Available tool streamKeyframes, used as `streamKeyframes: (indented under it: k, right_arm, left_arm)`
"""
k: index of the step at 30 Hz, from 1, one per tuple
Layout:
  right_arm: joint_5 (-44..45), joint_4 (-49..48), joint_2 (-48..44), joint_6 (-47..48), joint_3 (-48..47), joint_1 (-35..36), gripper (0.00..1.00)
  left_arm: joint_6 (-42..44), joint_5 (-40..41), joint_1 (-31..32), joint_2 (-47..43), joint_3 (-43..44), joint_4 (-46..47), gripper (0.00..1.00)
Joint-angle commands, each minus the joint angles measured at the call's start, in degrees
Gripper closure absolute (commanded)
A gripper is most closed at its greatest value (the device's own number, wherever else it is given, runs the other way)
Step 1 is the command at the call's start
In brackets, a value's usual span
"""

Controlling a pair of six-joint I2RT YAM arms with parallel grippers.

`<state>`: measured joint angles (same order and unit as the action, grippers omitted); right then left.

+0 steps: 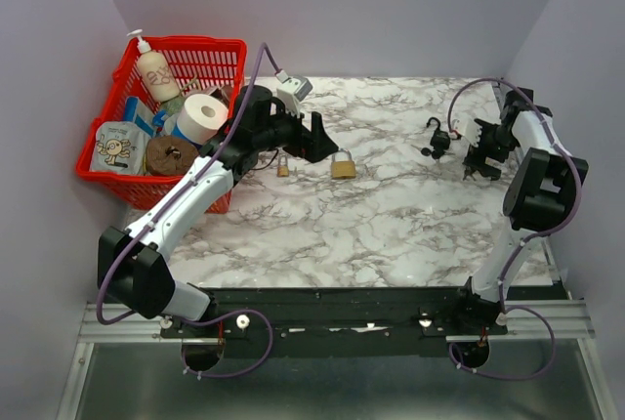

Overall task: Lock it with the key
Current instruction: Pick up the lock from the center of the board.

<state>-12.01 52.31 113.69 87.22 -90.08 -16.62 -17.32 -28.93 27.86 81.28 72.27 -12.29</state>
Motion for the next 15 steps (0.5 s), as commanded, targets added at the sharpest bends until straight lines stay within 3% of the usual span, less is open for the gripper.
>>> streamKeyframes:
  k: [1,15]
  right_arm:
    - [1.03,1.39,3.64,6.56,-4.75,-0.34,0.01]
    - [1.64,-0.90,7.69,7.96,-3.70,-0.25,0.09]
  left_arm:
    - [1.24,-1.40,-0.17,-1.91,-0.90,3.50,0.01]
    - [-1.05,-1.13,-0.61,-1.65,-1.17,4.03,0.01]
